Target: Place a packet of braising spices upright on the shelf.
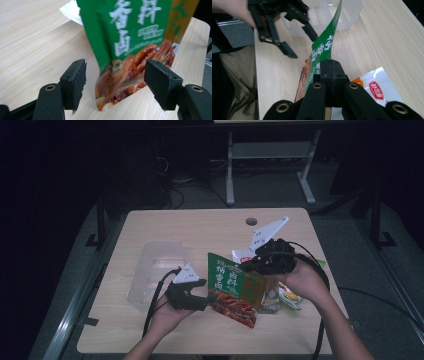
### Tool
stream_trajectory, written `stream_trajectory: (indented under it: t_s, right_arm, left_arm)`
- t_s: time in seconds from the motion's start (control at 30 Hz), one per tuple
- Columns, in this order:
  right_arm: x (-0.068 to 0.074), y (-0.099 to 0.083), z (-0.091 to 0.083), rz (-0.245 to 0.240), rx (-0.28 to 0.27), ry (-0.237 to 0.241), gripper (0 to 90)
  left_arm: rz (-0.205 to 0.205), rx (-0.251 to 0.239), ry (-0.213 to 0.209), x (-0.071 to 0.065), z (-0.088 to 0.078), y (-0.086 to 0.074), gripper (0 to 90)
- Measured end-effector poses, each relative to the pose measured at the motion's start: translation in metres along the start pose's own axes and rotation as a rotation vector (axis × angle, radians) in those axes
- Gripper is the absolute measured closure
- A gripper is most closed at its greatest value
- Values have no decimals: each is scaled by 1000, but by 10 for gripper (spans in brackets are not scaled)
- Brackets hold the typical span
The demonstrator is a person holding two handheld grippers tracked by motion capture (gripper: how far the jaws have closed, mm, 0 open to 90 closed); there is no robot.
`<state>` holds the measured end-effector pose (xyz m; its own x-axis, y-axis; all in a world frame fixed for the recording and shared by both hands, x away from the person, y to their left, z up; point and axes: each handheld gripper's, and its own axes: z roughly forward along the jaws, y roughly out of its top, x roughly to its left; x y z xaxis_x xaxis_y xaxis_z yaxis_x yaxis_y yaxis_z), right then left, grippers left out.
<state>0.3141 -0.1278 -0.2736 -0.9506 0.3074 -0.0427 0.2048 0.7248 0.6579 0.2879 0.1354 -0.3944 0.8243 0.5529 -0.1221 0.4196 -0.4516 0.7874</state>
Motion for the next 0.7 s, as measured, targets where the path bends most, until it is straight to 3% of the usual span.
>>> stream_trajectory:
  t_s: [0.03,0.17,0.2,0.23,0.43,0.57,0.7]
  right_arm:
    - [0,0,0,-2,-3,4,898]
    - [1,0,0,-2,-4,9,898]
    - [1,0,0,-4,-4,15,898]
    - [1,1,0,-4,-8,15,898]
    - [-1,0,1,-8,-7,1,897]
    - [-2,0,2,-1,-13,-4,896]
    - [-5,-2,3,25,-30,10,886]
  left_arm:
    - [-17,10,-16,3,5,4,336]
    - [-7,35,-32,4,11,10,386]
    - [-4,37,-45,5,12,11,430]
    - [-3,34,-65,6,14,12,539]
    - [-5,31,-82,8,11,11,758]
    - [-7,14,-90,8,9,8,808]
    - [21,-6,-75,4,7,4,836]
